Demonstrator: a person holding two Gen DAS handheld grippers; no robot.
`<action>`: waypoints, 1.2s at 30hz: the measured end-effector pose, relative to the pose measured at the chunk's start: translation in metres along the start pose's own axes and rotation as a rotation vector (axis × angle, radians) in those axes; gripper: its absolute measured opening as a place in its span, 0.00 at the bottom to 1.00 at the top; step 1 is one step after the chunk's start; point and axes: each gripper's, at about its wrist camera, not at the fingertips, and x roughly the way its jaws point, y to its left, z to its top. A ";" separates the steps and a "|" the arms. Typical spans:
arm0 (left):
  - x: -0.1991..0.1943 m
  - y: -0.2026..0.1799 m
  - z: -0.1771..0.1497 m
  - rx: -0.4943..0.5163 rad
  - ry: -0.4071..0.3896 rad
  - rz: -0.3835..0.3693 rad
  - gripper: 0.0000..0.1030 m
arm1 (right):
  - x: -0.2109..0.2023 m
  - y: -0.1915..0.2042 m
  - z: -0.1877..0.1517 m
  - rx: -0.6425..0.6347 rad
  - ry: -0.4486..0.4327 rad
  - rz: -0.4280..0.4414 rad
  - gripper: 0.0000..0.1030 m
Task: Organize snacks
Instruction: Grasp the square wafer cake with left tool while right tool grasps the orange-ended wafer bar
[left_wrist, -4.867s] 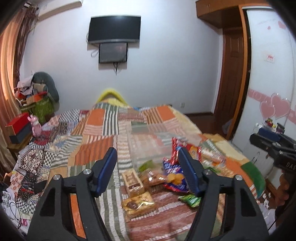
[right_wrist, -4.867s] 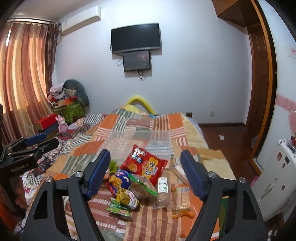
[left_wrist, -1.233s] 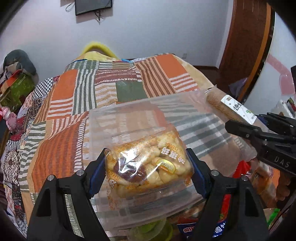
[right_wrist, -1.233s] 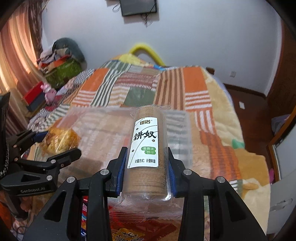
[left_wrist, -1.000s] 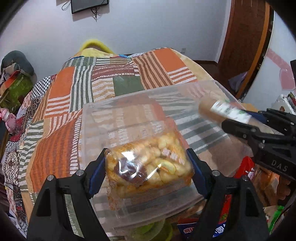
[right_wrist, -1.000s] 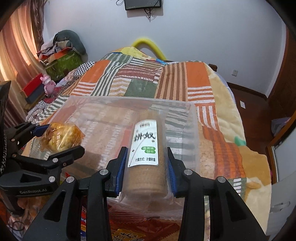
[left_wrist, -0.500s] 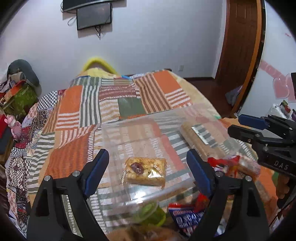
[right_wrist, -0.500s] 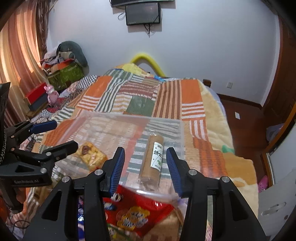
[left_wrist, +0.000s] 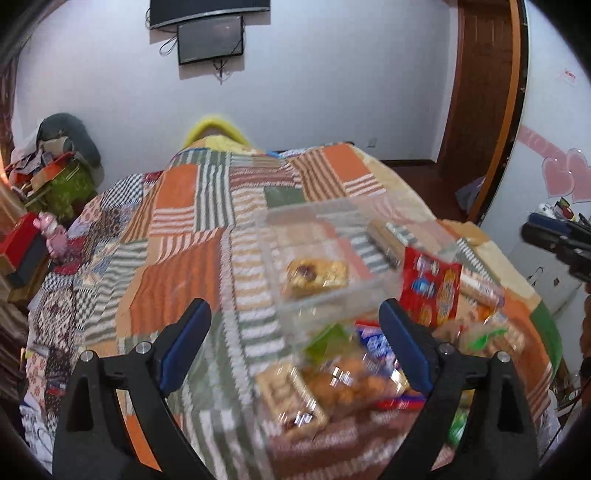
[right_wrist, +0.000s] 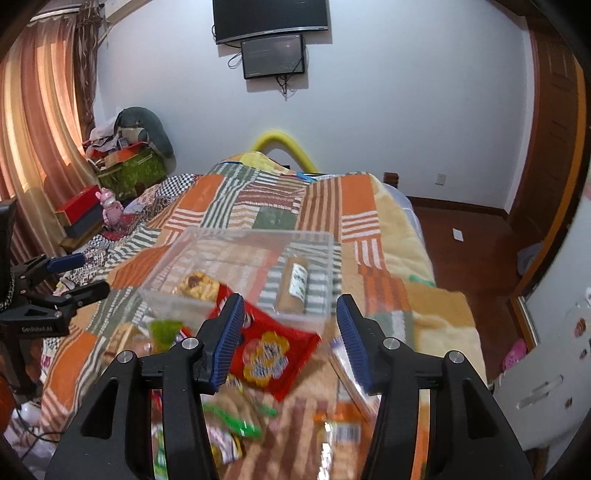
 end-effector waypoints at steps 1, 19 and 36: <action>-0.001 0.003 -0.006 -0.005 0.007 0.005 0.91 | -0.003 0.000 -0.004 0.001 0.003 -0.006 0.48; 0.046 0.017 -0.078 -0.122 0.162 0.016 0.74 | 0.030 -0.038 -0.093 0.116 0.235 -0.079 0.51; 0.072 0.015 -0.088 -0.120 0.201 0.035 0.34 | 0.037 -0.037 -0.111 0.119 0.272 -0.057 0.32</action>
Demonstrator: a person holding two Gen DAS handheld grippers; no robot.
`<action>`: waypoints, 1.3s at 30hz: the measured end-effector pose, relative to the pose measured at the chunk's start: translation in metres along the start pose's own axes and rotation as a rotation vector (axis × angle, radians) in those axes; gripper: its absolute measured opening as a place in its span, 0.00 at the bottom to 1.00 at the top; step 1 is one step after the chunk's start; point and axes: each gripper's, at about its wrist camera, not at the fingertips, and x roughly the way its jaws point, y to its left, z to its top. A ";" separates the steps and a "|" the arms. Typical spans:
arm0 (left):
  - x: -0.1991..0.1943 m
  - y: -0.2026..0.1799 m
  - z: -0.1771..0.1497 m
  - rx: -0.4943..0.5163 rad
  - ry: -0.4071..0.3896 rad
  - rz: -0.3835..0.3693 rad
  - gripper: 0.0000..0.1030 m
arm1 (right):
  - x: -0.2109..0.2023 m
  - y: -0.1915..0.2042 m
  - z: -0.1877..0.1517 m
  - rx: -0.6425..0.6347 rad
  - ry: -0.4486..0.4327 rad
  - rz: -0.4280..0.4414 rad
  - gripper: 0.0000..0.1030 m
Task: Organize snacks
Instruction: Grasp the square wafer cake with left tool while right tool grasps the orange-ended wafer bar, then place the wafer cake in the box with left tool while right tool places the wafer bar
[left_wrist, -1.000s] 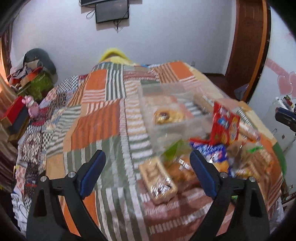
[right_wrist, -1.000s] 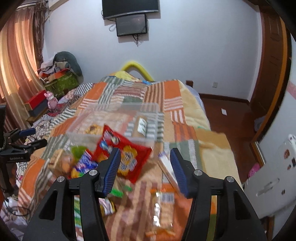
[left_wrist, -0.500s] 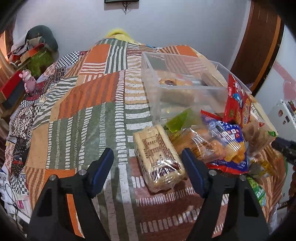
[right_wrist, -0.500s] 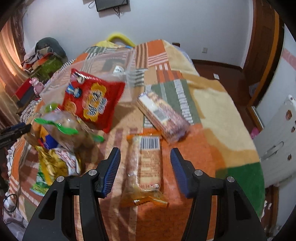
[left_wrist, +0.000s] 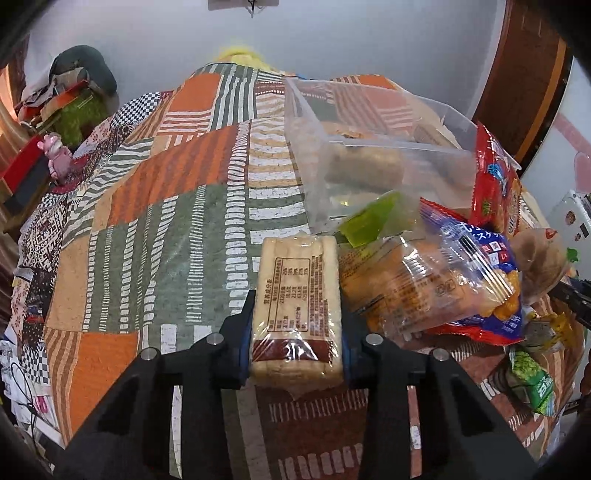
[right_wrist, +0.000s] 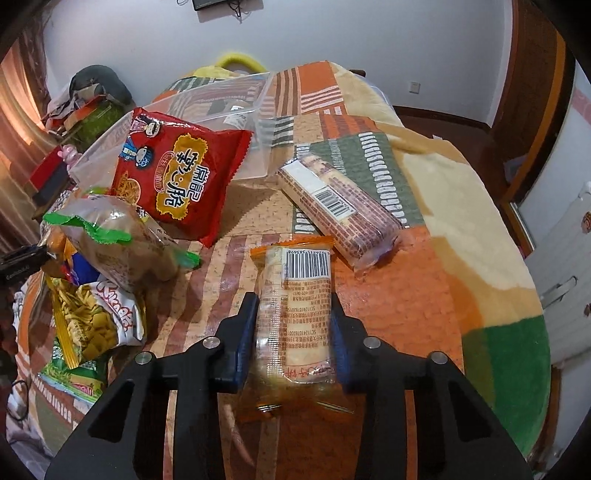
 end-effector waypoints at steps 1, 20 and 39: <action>-0.001 0.001 0.000 -0.001 -0.001 -0.005 0.34 | 0.001 0.001 0.002 0.000 -0.001 0.001 0.31; -0.073 -0.015 0.053 0.046 -0.210 -0.049 0.34 | -0.040 0.021 0.079 -0.033 -0.230 0.031 0.31; -0.027 -0.041 0.125 0.041 -0.231 -0.099 0.34 | 0.010 0.072 0.155 -0.138 -0.263 0.101 0.31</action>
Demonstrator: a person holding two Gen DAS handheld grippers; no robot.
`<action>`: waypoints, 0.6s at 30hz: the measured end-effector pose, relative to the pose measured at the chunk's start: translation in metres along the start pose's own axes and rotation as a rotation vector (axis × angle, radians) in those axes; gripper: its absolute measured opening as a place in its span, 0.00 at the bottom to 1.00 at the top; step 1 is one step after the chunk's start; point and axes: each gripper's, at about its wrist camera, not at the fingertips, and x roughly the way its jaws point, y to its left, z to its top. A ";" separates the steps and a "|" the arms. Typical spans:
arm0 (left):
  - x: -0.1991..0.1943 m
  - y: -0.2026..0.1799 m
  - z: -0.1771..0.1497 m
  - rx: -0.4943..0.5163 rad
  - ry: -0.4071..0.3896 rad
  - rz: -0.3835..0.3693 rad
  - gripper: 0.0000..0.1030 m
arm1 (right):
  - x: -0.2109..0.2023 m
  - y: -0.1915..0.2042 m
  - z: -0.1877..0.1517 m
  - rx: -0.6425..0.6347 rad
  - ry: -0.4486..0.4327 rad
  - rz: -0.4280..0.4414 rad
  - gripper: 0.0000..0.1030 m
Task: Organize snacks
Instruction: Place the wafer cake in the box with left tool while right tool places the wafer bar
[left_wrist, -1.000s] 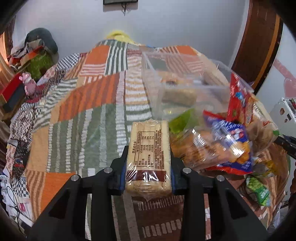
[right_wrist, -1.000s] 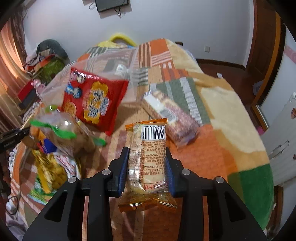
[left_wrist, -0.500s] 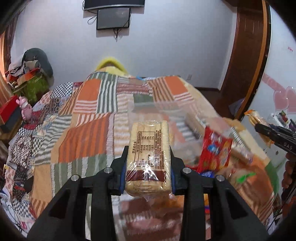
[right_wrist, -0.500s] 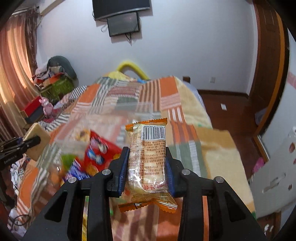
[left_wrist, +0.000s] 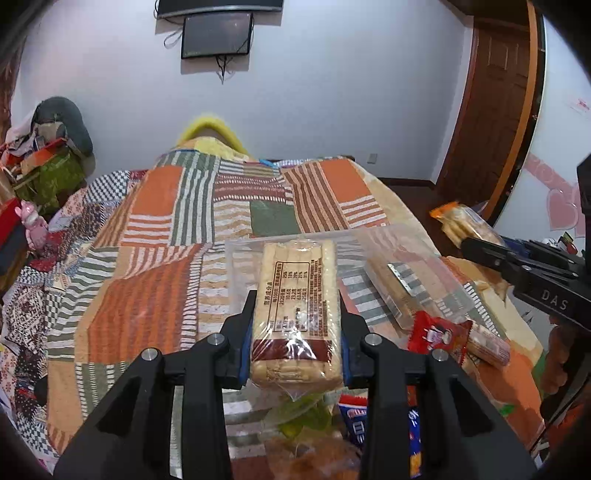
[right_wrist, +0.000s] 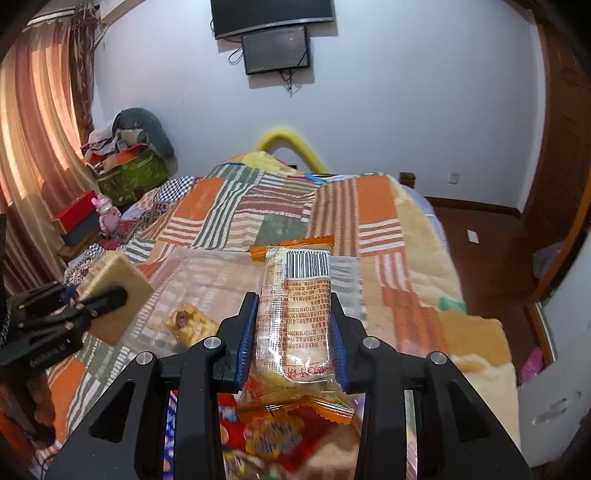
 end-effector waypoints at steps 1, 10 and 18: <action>0.005 0.000 0.001 0.001 0.006 0.002 0.34 | 0.004 0.001 0.001 -0.008 0.007 0.004 0.31; 0.041 0.003 0.000 0.017 0.060 0.010 0.34 | 0.047 0.002 0.000 -0.033 0.120 0.038 0.31; 0.045 0.001 -0.003 0.025 0.063 0.028 0.36 | 0.053 -0.001 -0.007 -0.025 0.170 0.056 0.32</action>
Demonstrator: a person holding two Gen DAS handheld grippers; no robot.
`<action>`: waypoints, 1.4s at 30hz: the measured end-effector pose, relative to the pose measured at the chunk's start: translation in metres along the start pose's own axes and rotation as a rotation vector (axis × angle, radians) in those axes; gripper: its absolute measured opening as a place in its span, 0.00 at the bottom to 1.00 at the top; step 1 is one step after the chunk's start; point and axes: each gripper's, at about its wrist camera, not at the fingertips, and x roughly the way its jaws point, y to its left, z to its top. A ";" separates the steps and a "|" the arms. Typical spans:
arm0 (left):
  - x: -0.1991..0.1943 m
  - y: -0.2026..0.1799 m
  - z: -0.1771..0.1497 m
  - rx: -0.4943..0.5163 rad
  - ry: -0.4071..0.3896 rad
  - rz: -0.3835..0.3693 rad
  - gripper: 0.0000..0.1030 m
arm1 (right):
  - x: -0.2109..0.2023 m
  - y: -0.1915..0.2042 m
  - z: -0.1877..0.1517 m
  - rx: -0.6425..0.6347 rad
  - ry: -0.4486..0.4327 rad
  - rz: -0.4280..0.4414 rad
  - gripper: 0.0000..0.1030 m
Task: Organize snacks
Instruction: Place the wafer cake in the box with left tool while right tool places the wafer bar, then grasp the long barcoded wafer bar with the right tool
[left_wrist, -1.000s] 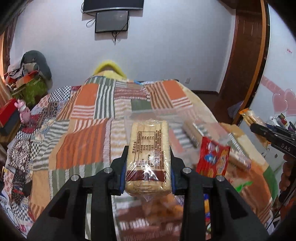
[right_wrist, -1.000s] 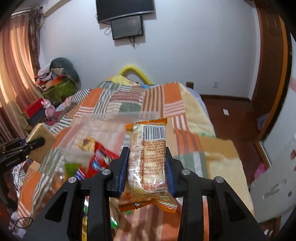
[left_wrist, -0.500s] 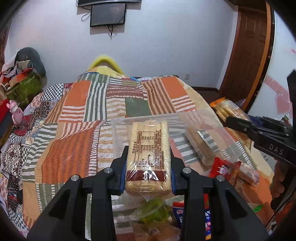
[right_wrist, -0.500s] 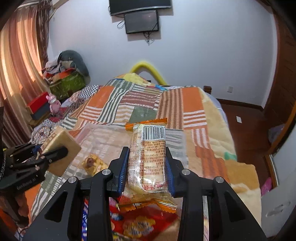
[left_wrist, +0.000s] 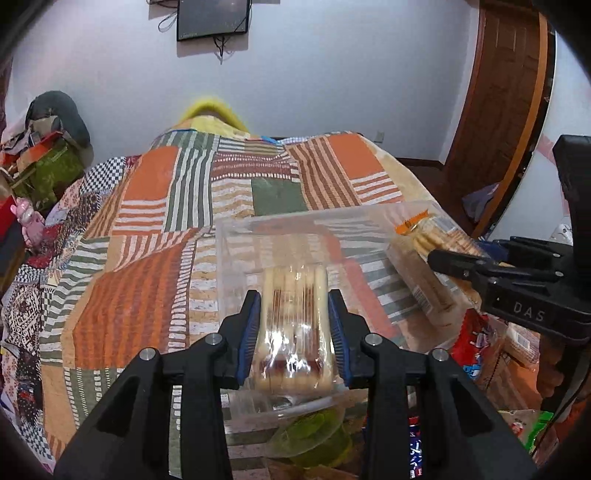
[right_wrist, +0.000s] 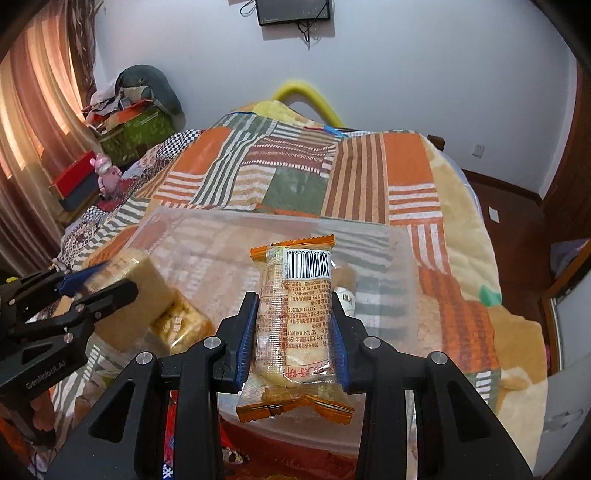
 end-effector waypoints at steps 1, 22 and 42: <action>-0.002 -0.001 0.000 0.003 -0.003 -0.003 0.36 | 0.000 0.000 0.001 0.000 -0.001 0.000 0.33; -0.057 -0.004 -0.040 0.027 0.051 0.008 0.79 | -0.080 -0.042 -0.041 0.031 -0.093 -0.094 0.47; -0.040 -0.009 -0.099 -0.049 0.172 -0.035 0.90 | -0.036 -0.086 -0.114 0.127 0.128 -0.149 0.52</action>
